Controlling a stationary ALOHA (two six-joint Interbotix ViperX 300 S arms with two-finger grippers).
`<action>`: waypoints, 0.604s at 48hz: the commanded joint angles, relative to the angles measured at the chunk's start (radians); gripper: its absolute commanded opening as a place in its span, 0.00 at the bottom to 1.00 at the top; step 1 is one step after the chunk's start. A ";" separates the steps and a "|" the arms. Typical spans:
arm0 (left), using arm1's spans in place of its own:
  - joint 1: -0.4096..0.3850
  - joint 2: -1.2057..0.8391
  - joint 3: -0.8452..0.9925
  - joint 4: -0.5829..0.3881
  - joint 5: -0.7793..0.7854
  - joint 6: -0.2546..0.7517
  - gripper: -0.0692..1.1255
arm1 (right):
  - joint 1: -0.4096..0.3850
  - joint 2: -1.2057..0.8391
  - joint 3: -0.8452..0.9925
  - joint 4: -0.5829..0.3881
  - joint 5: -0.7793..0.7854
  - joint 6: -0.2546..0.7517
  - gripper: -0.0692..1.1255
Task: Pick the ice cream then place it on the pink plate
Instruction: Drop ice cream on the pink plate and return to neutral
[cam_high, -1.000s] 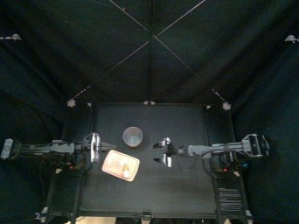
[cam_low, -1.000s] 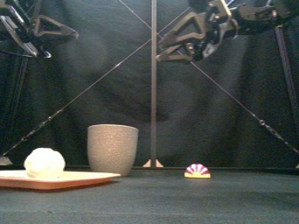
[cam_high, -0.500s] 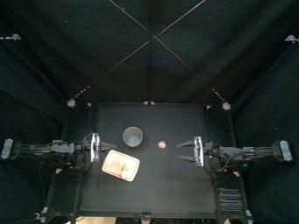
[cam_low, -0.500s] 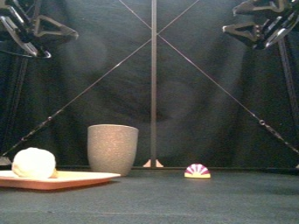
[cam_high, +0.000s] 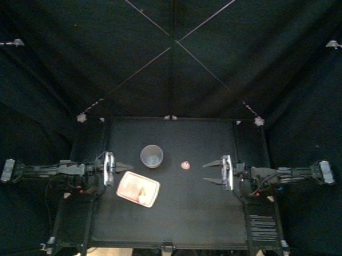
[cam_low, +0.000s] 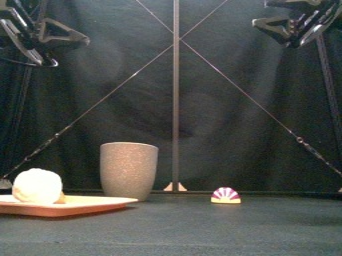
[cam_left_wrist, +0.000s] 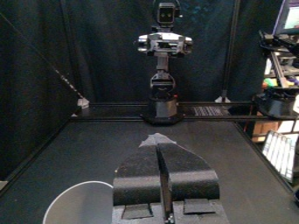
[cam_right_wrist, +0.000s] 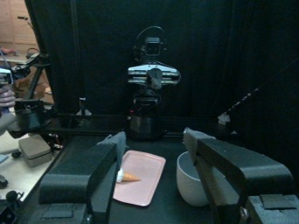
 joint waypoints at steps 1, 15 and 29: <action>0.005 0.003 -0.021 0.000 -0.011 0.002 0.03 | 0.003 0.000 -0.017 0.000 -0.008 0.000 0.82; 0.005 0.000 -0.023 0.000 -0.014 0.002 0.03 | 0.003 -0.002 -0.015 0.000 -0.008 0.000 0.82; 0.014 -0.003 -0.021 -0.003 -0.014 0.000 0.03 | 0.003 -0.003 -0.009 0.000 -0.008 -0.002 0.82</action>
